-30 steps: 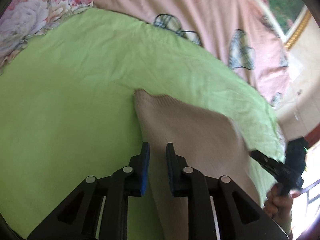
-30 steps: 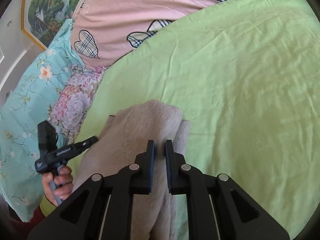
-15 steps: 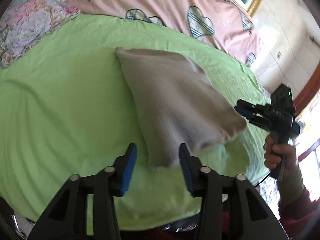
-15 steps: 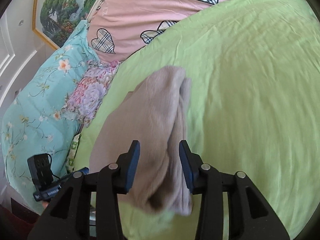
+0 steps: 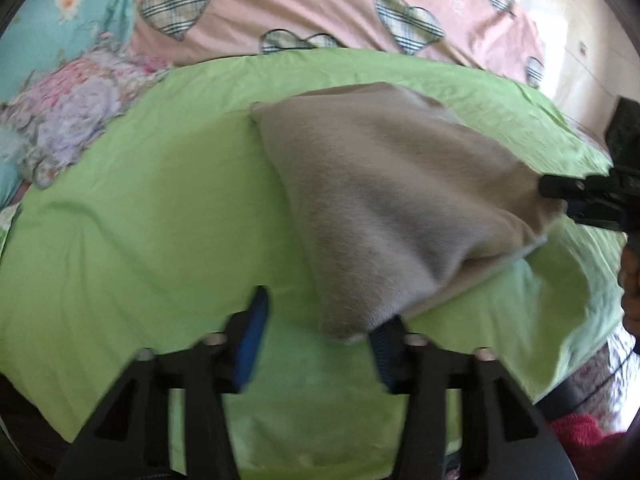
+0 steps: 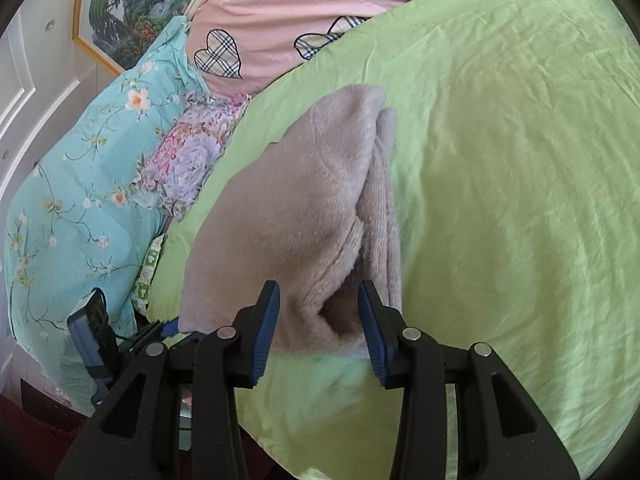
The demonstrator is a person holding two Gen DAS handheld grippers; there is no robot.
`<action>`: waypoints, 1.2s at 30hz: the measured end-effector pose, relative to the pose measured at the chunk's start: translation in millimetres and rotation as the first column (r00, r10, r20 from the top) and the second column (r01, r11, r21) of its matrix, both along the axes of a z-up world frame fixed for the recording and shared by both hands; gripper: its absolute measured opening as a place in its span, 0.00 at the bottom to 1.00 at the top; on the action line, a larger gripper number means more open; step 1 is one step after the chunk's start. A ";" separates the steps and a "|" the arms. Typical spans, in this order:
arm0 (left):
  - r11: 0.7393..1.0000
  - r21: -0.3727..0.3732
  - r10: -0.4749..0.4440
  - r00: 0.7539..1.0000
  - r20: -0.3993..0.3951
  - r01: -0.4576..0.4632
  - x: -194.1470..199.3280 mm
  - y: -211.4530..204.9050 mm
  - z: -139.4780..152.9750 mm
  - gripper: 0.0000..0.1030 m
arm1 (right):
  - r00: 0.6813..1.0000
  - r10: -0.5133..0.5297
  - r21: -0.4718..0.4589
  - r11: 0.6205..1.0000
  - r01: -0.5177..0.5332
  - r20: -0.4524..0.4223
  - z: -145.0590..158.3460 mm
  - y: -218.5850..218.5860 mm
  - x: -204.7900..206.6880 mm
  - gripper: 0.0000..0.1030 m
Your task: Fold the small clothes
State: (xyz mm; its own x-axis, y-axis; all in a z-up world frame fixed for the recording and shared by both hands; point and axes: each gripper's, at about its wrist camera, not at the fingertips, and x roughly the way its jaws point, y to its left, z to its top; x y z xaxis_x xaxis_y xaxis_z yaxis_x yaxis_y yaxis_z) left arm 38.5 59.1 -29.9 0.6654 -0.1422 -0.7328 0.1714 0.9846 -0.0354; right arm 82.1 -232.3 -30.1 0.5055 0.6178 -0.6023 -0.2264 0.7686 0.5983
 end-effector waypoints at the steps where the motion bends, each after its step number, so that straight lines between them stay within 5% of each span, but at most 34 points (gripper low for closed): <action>1: 1.000 -0.031 0.001 1.000 -0.001 -0.001 -1.0 4.9 0.6 0.29 | 1.000 0.000 -0.003 1.000 0.000 0.003 0.3 0.5 -0.8 0.41; 10: 0.998 -0.062 0.019 0.998 0.064 -0.015 -8.0 -0.5 10.4 0.11 | 0.999 0.027 -0.042 0.999 -0.026 0.017 -4.4 15.4 6.7 0.41; 18: 0.998 -0.062 0.033 0.999 0.032 -0.031 -5.5 3.4 5.5 0.11 | 0.998 0.058 0.102 0.993 -0.055 -0.027 -1.7 16.8 45.0 0.41; 20: 0.995 -0.080 0.052 0.999 0.008 -0.051 -3.4 8.4 2.6 0.10 | 0.998 0.063 0.119 0.991 -0.059 -0.028 -2.2 16.5 46.6 0.26; 21: 0.993 -0.101 0.059 0.998 -0.004 -0.059 -3.0 11.5 1.5 0.10 | 0.998 0.065 0.122 0.991 -0.061 -0.026 0.3 15.8 46.3 0.07; 25: 0.985 -0.160 0.061 0.998 -0.030 -0.065 -2.5 17.4 2.4 0.10 | 0.985 0.071 0.175 0.980 -0.098 0.155 53.7 -3.4 29.9 0.07; 28: 0.983 -0.173 0.062 0.997 -0.044 -0.069 -1.3 17.0 1.0 0.09 | 0.976 0.094 0.078 0.991 -0.111 0.197 63.7 -5.4 21.2 0.07; 33: 0.961 -0.255 0.072 0.989 -0.126 -0.103 5.1 29.1 -11.7 0.09 | 0.993 0.095 -0.085 0.992 -0.089 0.066 9.1 -1.5 29.2 0.07; 36: 0.961 -0.260 0.064 0.990 -0.128 -0.096 5.0 29.5 -10.5 0.09 | 0.996 0.075 -0.080 0.994 -0.071 0.048 -0.1 -6.3 31.5 0.07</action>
State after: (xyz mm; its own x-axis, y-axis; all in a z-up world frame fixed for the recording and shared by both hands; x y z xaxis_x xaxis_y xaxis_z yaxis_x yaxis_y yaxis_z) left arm 43.4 88.6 -40.4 0.5938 -0.2916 -0.7499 0.0717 0.9475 -0.3116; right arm 113.6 -238.6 -30.2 0.4924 0.6060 -0.6248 -0.3122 0.7930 0.5231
